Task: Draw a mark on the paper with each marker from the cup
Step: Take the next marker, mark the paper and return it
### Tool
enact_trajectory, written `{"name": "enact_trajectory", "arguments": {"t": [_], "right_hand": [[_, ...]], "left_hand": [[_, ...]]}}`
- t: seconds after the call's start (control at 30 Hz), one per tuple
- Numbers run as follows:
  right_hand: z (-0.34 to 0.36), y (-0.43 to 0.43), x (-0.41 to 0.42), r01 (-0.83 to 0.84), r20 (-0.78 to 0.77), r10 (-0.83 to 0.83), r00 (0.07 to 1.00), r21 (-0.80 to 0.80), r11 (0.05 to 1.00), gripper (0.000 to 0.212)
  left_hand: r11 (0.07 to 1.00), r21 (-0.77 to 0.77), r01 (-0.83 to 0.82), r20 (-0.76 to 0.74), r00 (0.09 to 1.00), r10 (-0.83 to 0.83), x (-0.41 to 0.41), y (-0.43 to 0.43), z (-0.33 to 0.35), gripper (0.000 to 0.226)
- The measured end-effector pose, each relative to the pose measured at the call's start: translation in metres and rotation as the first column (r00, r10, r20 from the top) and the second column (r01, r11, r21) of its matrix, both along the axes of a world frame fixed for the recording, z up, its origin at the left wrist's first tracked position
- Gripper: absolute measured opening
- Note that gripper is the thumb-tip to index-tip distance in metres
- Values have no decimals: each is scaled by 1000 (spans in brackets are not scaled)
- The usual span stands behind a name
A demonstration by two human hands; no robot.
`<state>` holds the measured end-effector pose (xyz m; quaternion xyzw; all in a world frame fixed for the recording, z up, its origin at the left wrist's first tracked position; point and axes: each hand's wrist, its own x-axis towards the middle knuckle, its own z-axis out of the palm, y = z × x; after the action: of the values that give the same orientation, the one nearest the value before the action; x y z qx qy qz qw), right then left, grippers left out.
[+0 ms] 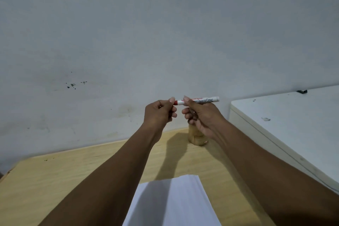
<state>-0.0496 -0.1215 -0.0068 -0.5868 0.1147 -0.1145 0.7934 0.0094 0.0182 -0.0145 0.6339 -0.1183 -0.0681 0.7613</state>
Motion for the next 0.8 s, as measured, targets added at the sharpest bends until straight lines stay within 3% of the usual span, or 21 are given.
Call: {"name": "enact_trajectory", "arguments": {"t": [0.07, 0.13, 0.23, 0.37, 0.53, 0.67, 0.8], "right_hand": [[8, -17, 1, 30, -120, -38, 992, -75, 997, 58], [10, -39, -1, 123, -201, -150, 968, -140, 982, 66], [5, -72, -6, 216, -248, -296, 922, -304, 928, 52], [-2, -95, -11, 195, -247, -318, 915, -419, 887, 36], [-11, -99, -11, 126, -226, -275, 934, -511, 850, 28], [-19, -97, -7, 95, -212, -244, 946, -539, 837, 29], [-30, -92, -7, 70, -217, -216, 952, -532, 844, 26]], "left_hand": [[997, 41, -69, 70, 995, 66, 7, -5, 7, 24], [983, 128, -133, 182, 977, 109, 15, -10, 15, 25], [928, 316, -196, 376, 924, 67, 24, -19, 19, 23], [843, 503, -193, 477, 875, -84, 30, -38, 15, 19], [660, 743, -109, 446, 817, -366, 27, -60, 1, 23], [615, 779, -120, 401, 850, -342, 34, -63, -8, 40], [497, 854, -152, 382, 832, -402, 46, -59, -16, 50]]}}
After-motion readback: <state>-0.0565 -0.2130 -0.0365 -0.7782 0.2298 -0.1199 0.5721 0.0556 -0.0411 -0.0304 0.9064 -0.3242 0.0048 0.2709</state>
